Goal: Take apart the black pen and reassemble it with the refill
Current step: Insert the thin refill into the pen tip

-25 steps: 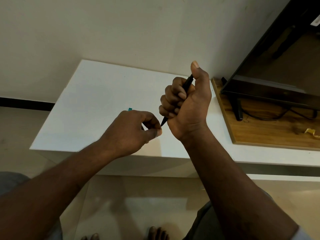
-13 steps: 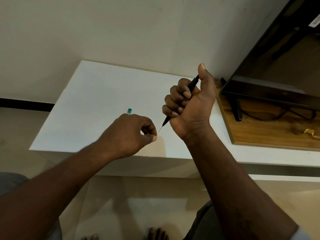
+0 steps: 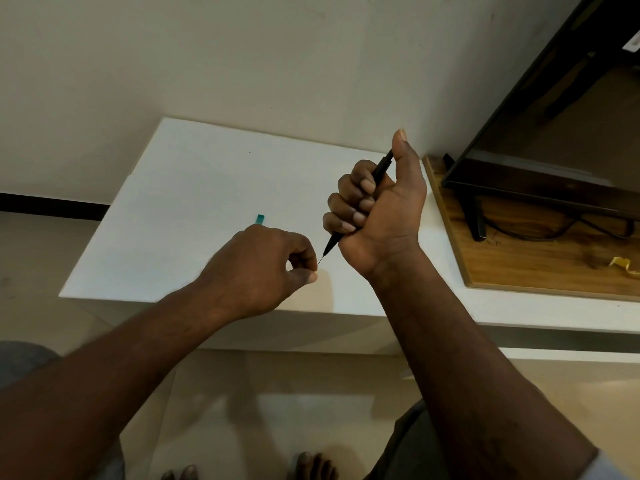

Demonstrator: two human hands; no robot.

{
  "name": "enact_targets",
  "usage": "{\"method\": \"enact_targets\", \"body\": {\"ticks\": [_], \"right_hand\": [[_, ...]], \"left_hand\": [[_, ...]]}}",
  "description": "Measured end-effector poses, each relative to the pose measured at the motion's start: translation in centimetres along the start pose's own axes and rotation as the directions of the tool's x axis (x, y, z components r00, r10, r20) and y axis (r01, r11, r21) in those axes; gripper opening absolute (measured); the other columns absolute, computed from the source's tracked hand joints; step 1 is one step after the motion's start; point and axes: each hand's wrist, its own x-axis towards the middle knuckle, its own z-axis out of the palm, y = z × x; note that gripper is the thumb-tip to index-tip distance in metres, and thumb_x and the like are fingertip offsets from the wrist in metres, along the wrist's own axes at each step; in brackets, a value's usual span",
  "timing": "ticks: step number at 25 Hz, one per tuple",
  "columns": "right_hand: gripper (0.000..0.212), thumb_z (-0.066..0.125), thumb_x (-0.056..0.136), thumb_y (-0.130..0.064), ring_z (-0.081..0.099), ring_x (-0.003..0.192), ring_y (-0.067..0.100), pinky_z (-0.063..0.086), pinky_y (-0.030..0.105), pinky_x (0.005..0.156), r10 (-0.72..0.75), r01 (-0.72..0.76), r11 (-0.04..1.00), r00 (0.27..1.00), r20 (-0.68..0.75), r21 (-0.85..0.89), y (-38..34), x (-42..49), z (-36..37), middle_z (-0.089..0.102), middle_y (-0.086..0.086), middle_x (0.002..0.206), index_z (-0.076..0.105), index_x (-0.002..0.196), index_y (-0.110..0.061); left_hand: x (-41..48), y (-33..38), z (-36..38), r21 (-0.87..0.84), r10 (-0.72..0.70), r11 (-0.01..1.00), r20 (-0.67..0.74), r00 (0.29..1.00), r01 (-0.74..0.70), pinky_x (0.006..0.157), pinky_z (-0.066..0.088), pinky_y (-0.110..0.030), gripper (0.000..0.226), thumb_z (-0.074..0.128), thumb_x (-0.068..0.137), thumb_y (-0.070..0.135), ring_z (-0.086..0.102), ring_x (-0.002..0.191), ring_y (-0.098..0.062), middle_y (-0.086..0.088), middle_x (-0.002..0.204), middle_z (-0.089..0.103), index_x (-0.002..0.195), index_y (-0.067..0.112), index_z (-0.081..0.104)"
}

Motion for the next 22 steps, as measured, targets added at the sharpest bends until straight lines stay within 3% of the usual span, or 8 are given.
{"method": "enact_targets", "body": {"ticks": [6, 12, 22], "right_hand": [[0.072, 0.044, 0.098, -0.076, 0.021, 0.044, 0.011, 0.021, 0.026, 0.044, 0.087, -0.091, 0.996, 0.990, -0.113, -0.025, 0.28, 0.42, -0.52, 0.026, -0.004, 0.052, 0.046, 0.058, -0.017], [0.072, 0.043, 0.098, -0.077, 0.020, 0.045, 0.011, 0.020, 0.026, 0.044, 0.137, -0.140, 0.990, 0.981, -0.136, -0.010, 0.30, 0.66, -0.70, 0.026, -0.004, 0.054, 0.047, 0.059, -0.017], [0.068, 0.046, 0.099, -0.071, 0.019, 0.045, 0.011, 0.017, 0.026, 0.046, 0.163, -0.163, 0.987, 0.974, -0.155, 0.011, 0.21, 0.93, -0.93, 0.026, -0.004, 0.054, 0.046, 0.058, -0.017]], "left_hand": [[-0.11, 0.09, 0.11, 0.060, 0.030, 0.998, 0.025, 0.999, -0.031, 0.067, 0.047, -0.026, 0.017, 0.077, 0.085, 0.050, 0.061, 0.070, 0.001, 0.024, 0.083, 0.069, 0.097, 0.040, 0.072], [-0.26, 0.51, -0.20, 0.159, 0.112, 0.980, 0.043, 0.993, -0.117, 0.066, 0.043, -0.027, 0.033, 0.072, 0.084, 0.060, 0.053, 0.067, 0.001, 0.021, 0.099, 0.070, 0.109, 0.039, 0.070], [-0.18, 0.59, -0.17, 0.194, 0.111, 0.974, 0.046, 0.993, -0.117, 0.065, 0.038, -0.024, 0.037, 0.069, 0.085, 0.063, 0.050, 0.064, 0.003, 0.019, 0.104, 0.071, 0.112, 0.038, 0.070]]}}
